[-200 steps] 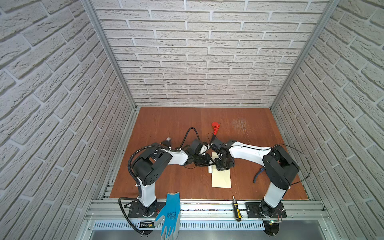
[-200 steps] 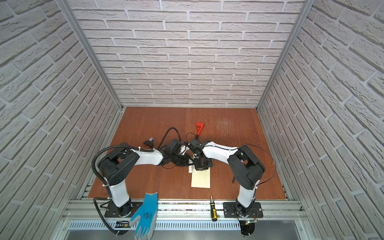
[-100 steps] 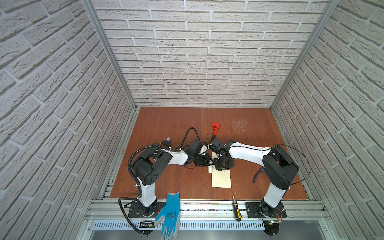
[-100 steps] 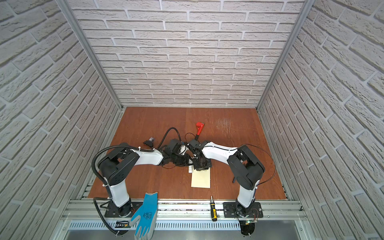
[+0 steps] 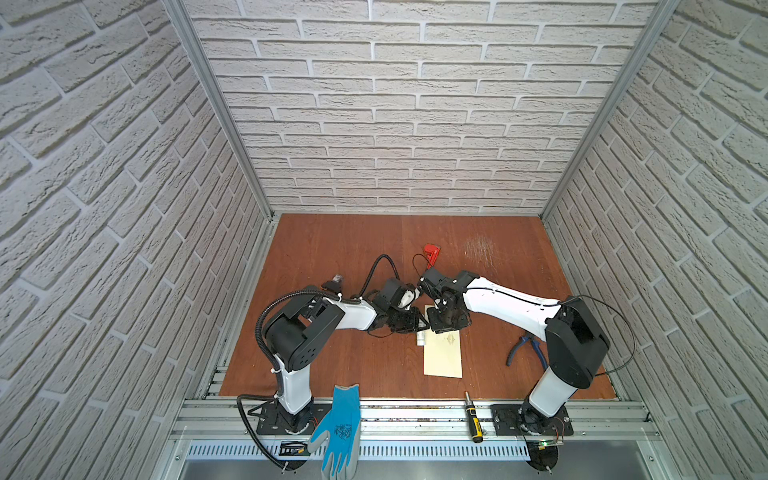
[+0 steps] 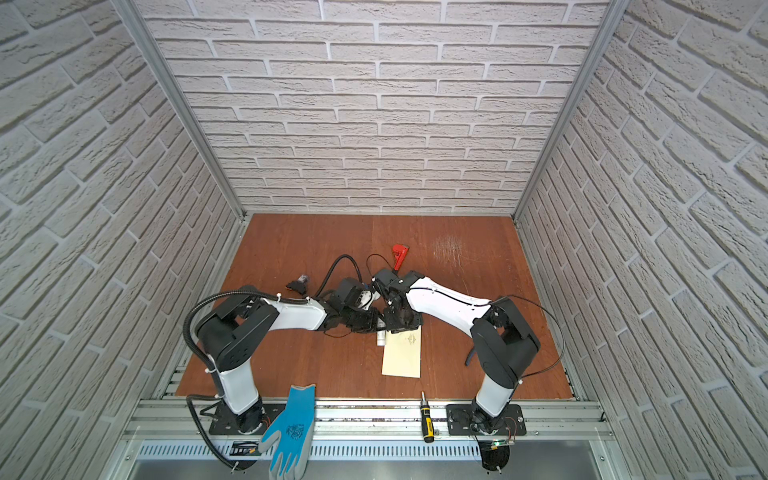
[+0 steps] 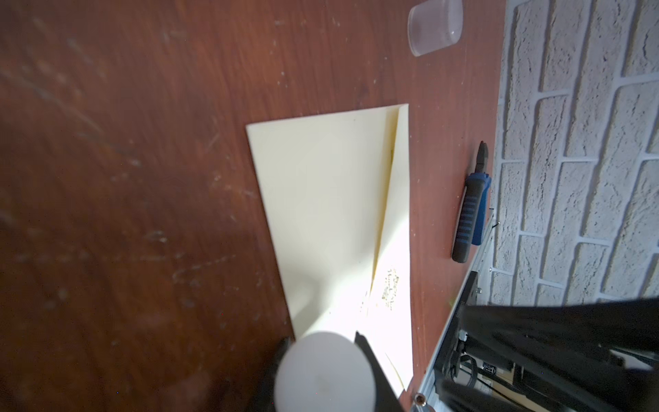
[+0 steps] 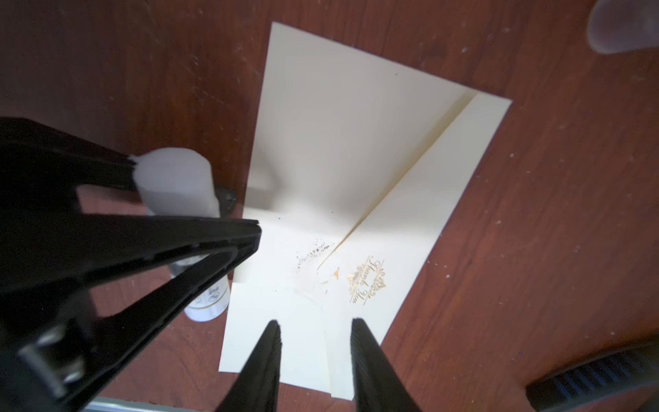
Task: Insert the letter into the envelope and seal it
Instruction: 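Lift the right gripper off the sealed flap and draw it back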
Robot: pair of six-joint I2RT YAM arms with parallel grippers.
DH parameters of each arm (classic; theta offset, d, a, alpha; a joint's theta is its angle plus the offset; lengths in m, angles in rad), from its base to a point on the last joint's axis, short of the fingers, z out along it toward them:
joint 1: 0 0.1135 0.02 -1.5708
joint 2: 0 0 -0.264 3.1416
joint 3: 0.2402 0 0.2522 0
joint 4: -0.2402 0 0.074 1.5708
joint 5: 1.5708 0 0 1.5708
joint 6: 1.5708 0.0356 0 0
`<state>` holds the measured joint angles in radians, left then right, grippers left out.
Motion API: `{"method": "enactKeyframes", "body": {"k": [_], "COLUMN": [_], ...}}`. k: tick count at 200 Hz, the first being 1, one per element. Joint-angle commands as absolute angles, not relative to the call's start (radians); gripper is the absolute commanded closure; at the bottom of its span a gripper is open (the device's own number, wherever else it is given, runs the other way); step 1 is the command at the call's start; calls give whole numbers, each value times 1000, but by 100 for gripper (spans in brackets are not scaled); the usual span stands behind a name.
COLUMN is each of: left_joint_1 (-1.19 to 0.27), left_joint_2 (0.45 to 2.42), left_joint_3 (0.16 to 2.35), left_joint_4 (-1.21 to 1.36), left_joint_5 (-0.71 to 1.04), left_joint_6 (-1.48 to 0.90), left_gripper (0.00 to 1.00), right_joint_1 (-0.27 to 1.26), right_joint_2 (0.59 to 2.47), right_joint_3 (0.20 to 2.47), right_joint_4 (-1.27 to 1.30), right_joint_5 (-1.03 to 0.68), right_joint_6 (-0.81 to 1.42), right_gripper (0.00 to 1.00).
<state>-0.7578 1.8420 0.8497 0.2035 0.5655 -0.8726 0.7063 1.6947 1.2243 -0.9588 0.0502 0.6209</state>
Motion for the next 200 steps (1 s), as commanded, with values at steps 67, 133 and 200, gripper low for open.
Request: {"method": "enactKeyframes", "body": {"k": [67, 133, 200], "left_joint_1": [-758, -759, -758], "left_joint_2": [1838, 1833, 1837], "left_joint_3": [816, 810, 810], "left_joint_4": [117, 117, 123], "left_joint_5": [526, 526, 531], "left_joint_6": [-859, -859, -859], "left_gripper": [100, 100, 100], "right_joint_1": [662, 647, 647], "right_joint_2": [1755, 1835, 1907], "right_joint_3": [1195, 1169, 1112], "right_joint_4": [-948, -871, -783], "right_joint_5": [52, 32, -13], "right_joint_6": [606, 615, 623], "right_gripper": [94, 94, 94]}}
